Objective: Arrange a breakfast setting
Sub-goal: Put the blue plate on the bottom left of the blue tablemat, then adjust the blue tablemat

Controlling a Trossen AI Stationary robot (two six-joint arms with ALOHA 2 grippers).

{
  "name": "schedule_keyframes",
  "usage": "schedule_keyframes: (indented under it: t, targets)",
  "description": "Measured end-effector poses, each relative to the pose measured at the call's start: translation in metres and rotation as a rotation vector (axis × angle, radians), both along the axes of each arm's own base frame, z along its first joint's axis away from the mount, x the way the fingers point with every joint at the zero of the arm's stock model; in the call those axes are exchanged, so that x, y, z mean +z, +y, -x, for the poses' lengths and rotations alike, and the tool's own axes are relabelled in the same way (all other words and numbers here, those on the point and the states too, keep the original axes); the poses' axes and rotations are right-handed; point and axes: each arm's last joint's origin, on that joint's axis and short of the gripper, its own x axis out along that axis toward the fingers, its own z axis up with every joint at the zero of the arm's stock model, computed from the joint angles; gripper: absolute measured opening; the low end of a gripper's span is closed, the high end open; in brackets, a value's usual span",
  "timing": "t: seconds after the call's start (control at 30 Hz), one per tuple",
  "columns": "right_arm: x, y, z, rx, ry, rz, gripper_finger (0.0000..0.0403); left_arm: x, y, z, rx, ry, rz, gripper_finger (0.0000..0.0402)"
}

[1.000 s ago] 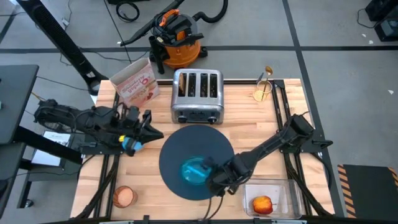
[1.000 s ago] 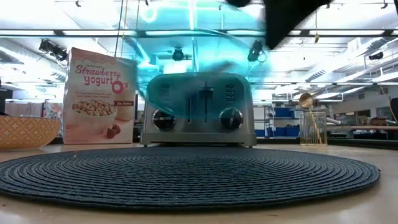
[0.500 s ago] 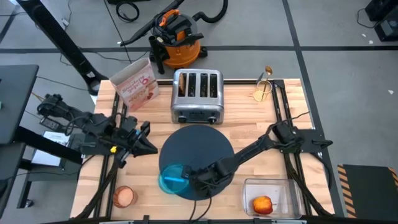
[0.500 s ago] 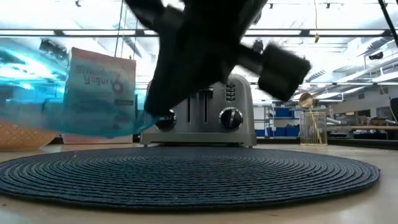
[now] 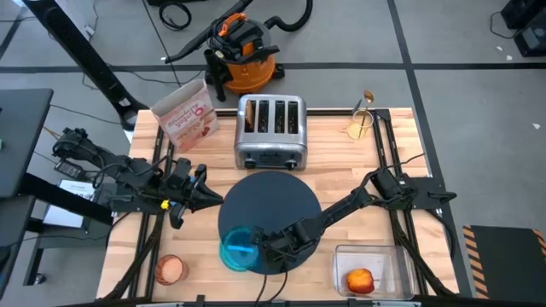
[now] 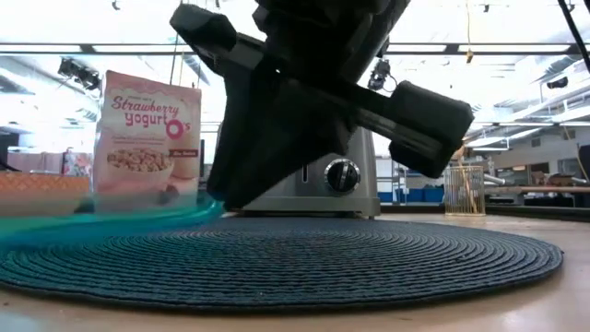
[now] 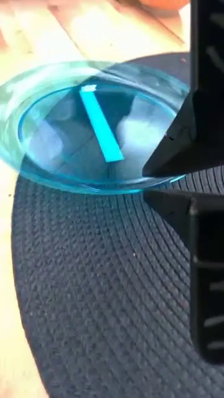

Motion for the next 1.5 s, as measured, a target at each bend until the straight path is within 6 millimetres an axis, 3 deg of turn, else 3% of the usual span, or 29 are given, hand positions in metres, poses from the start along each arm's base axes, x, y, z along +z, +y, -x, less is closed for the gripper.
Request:
schedule_keyframes:
  t: [0.1, 0.23, 0.37, 0.5, 0.63, 0.93, 1.37, 1.5]
  targets:
    - [0.007, 0.002, 0.004, -0.066, -0.003, -0.002, 0.0094, 0.000, 0.000, -0.001, 0.002, 0.001, 0.000, 0.0027]
    - [0.042, -0.002, 0.019, -0.213, 0.034, -0.140, 0.0125, 0.000, 0.000, -0.001, 0.000, 0.006, 0.024, 0.0027]
    - [0.062, -0.027, 0.027, -0.508, 0.170, -0.344, 0.0131, -0.001, -0.003, 0.000, -0.011, 0.009, 0.019, 0.0027]
    - [0.041, -0.048, 0.027, -0.736, 0.211, -0.422, 0.0131, -0.005, -0.006, -0.005, 0.016, 0.033, 0.003, 0.0027]
    - [0.013, -0.056, 0.034, -0.868, 0.265, -0.481, 0.0131, -0.009, -0.008, -0.011, 0.024, 0.052, 0.002, 0.0027]
    - [-0.014, -0.061, 0.052, -0.941, 0.325, -0.450, 0.0130, -0.011, -0.013, -0.011, 0.001, 0.067, 0.015, 0.0027]
    - [-0.012, -0.053, 0.058, -0.932, 0.346, -0.435, 0.0130, -0.016, -0.014, -0.010, 0.021, 0.111, -0.014, 0.0027]
    - [0.014, -0.051, 0.053, -0.910, 0.293, -0.474, 0.0131, -0.025, -0.008, -0.011, 0.091, 0.202, -0.003, 0.0030]
